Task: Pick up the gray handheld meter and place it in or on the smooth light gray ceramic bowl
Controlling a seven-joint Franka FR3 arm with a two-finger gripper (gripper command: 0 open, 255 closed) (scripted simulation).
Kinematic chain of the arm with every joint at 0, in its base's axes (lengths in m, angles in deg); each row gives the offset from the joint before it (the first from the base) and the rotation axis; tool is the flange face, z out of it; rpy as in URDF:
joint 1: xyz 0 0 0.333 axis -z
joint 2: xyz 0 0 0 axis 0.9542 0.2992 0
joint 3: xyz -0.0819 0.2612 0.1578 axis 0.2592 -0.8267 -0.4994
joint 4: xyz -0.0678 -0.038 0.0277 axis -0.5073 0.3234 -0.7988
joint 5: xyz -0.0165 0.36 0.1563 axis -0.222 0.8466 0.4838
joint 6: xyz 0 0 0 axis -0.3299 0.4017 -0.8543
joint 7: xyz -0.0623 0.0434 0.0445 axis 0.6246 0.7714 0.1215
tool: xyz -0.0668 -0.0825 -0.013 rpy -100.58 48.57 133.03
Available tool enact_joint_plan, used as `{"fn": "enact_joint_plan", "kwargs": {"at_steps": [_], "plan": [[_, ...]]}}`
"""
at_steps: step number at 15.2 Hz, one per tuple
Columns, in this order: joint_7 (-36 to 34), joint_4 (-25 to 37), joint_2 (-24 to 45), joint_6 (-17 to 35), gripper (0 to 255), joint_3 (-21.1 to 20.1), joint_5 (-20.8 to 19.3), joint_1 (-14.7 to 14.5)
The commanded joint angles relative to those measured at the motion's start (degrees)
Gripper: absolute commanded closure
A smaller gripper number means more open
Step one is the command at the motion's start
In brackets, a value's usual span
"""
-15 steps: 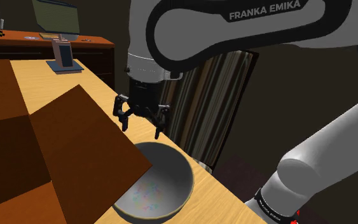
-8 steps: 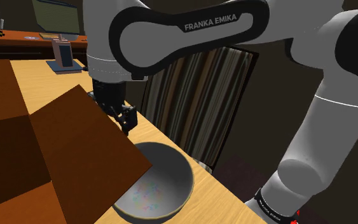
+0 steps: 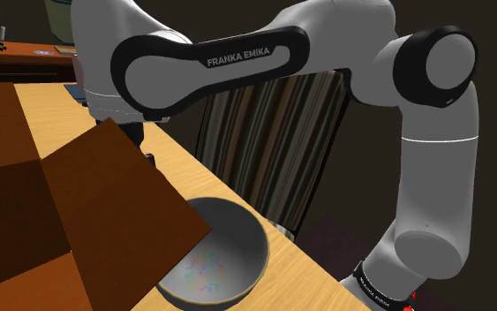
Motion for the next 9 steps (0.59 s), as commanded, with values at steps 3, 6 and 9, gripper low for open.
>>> {"fn": "enact_joint_plan", "kwargs": {"at_steps": [3, 6, 9], "plan": [[-0.74, -1.58, 1.12, 2.4, 0, 0.65, -1.03, -0.24], [-0.82, -1.85, 1.26, 2.77, 0, 0.73, -1.17, -0.25], [-0.82, -1.85, 1.26, 2.76, 0, 0.73, -1.17, -0.25]]}}
